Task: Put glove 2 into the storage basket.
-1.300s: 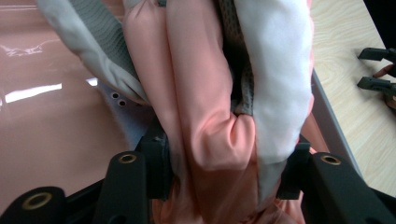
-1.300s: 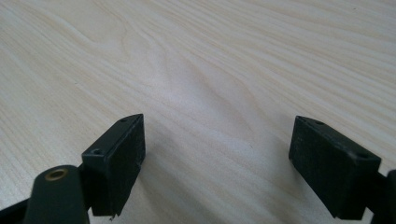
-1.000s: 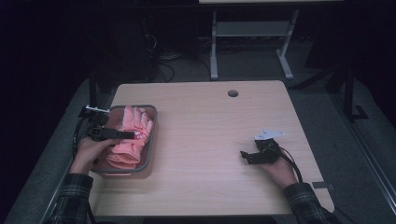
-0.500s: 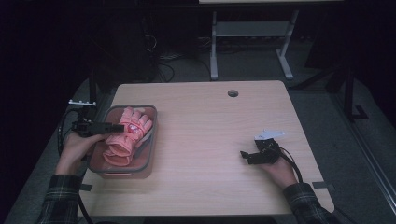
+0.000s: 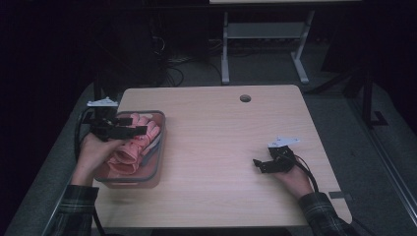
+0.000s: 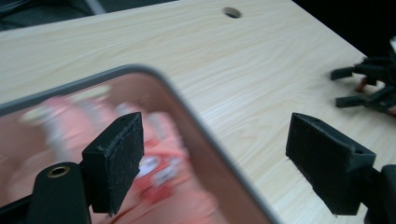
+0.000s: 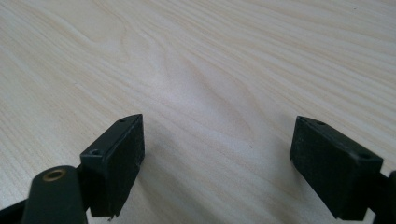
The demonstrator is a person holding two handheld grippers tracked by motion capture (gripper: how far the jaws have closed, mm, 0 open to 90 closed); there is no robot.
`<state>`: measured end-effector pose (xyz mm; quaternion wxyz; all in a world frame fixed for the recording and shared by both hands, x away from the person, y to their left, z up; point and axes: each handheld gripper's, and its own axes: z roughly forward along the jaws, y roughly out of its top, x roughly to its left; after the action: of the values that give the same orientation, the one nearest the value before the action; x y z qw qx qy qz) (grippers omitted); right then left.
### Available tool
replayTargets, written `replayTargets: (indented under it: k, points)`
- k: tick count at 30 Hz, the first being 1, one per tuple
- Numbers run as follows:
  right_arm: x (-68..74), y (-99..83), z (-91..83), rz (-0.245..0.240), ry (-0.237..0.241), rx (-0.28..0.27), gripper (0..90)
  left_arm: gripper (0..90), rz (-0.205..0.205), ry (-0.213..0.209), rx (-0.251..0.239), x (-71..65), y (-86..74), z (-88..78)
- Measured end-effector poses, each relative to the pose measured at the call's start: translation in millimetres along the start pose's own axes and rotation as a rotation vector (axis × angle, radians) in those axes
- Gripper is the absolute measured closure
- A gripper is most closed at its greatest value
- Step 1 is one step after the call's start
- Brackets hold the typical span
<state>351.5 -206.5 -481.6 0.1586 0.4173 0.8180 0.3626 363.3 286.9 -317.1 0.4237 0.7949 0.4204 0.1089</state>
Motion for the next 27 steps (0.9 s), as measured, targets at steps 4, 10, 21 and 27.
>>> replayTargets:
  k: [4, 10, 21, 27]
  points:
    - [-0.2, 0.0, 0.0, -0.005, 0.001, 0.002, 16.8, 18.7, 0.059, -0.012, 0.005, -28.4, 4.5, 18.7]
    - [0.1, 0.1, 0.2, -0.005, 0.003, 0.001, 16.1, 18.7, 0.126, -0.057, 0.007, -70.4, 1.8, 51.1]
    - [0.0, 0.0, 0.4, -0.014, 0.006, 0.003, 15.3, 18.8, 0.23, -0.099, 0.106, -121.8, -31.9, 116.8]
    - [0.0, 0.0, 0.4, -0.015, 0.007, 0.004, 15.2, 18.8, 0.285, -0.09, 0.181, -134.9, -56.9, 148.4]
